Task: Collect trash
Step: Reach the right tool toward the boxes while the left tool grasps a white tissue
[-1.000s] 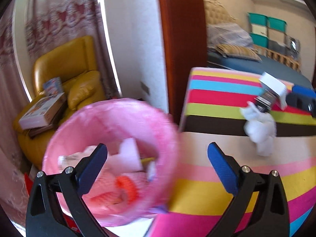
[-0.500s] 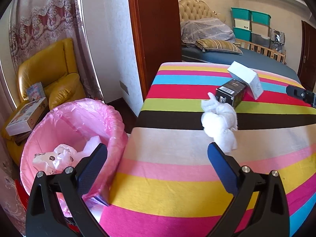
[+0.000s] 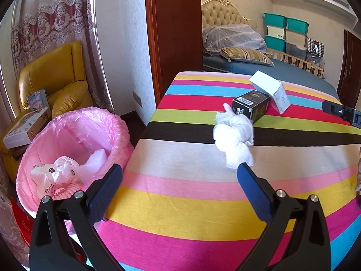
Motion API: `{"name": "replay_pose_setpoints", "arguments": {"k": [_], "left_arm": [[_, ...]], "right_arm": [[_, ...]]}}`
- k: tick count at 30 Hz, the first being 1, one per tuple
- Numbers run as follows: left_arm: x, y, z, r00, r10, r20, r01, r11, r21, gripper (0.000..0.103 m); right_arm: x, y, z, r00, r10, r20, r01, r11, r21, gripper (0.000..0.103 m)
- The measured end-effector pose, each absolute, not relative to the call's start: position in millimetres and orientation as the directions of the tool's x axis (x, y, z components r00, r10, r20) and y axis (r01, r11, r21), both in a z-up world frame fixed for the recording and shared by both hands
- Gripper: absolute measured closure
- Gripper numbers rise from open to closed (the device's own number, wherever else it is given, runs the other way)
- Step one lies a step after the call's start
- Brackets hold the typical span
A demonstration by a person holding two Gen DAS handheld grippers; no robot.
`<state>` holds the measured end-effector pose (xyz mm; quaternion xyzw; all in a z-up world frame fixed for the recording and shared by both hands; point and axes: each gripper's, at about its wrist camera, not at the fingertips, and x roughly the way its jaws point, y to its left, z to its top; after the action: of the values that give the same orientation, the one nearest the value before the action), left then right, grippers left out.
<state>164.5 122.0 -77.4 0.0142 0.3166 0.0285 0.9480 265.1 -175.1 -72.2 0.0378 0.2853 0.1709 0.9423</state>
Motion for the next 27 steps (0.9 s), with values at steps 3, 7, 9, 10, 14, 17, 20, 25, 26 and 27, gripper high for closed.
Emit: {"name": "replay_pose_setpoints", "arguments": {"k": [3, 7, 9, 10, 14, 17, 20, 25, 26, 27], "left_arm": [[159.8, 119.5, -76.1, 0.813, 0.072, -0.578, -0.056, 0.997, 0.046, 0.005], [158.3, 121.0, -76.9, 0.821, 0.072, -0.566, -0.064, 0.997, 0.035, 0.005], [159.4, 122.6, -78.3, 0.816, 0.063, -0.575, -0.062, 0.998, 0.021, 0.005], [159.8, 124.1, -79.0, 0.812, 0.061, -0.58, -0.067, 0.998, 0.012, 0.005], [158.0, 123.2, -80.0, 0.814, 0.053, -0.578, -0.057, 0.998, 0.01, 0.005], [157.6, 121.6, -80.4, 0.816, 0.053, -0.576, -0.049, 0.999, 0.022, 0.005], [157.7, 120.1, -80.9, 0.817, 0.054, -0.575, -0.044, 0.999, 0.03, 0.005], [157.9, 118.3, -81.7, 0.816, 0.056, -0.576, -0.04, 0.998, 0.039, 0.005], [158.1, 118.0, -81.9, 0.814, 0.056, -0.578, -0.04, 0.998, 0.041, 0.005], [158.6, 117.4, -82.0, 0.811, 0.057, -0.582, -0.038, 0.998, 0.044, 0.005]], "right_arm": [[263.1, -176.3, -71.1, 0.784, 0.339, -0.52, -0.299, 0.94, 0.163, 0.023], [263.1, -176.5, -71.2, 0.783, 0.341, -0.52, -0.297, 0.94, 0.168, 0.023], [262.6, -174.7, -71.9, 0.782, 0.341, -0.522, -0.298, 0.94, 0.167, 0.023], [262.7, -174.4, -71.9, 0.781, 0.342, -0.523, -0.3, 0.939, 0.167, 0.023], [262.8, -169.1, -75.9, 0.774, 0.342, -0.533, -0.304, 0.939, 0.161, 0.023], [263.3, -166.3, -77.6, 0.768, 0.344, -0.54, -0.307, 0.938, 0.162, 0.023], [265.7, -163.4, -75.3, 0.765, 0.352, -0.54, -0.309, 0.936, 0.172, 0.023], [274.5, -146.4, -66.7, 0.756, 0.375, -0.537, -0.333, 0.926, 0.178, 0.023], [276.4, -141.1, -64.9, 0.753, 0.381, -0.536, -0.341, 0.923, 0.176, 0.023], [279.1, -133.4, -62.7, 0.753, 0.383, -0.536, -0.351, 0.922, 0.164, 0.023]]}}
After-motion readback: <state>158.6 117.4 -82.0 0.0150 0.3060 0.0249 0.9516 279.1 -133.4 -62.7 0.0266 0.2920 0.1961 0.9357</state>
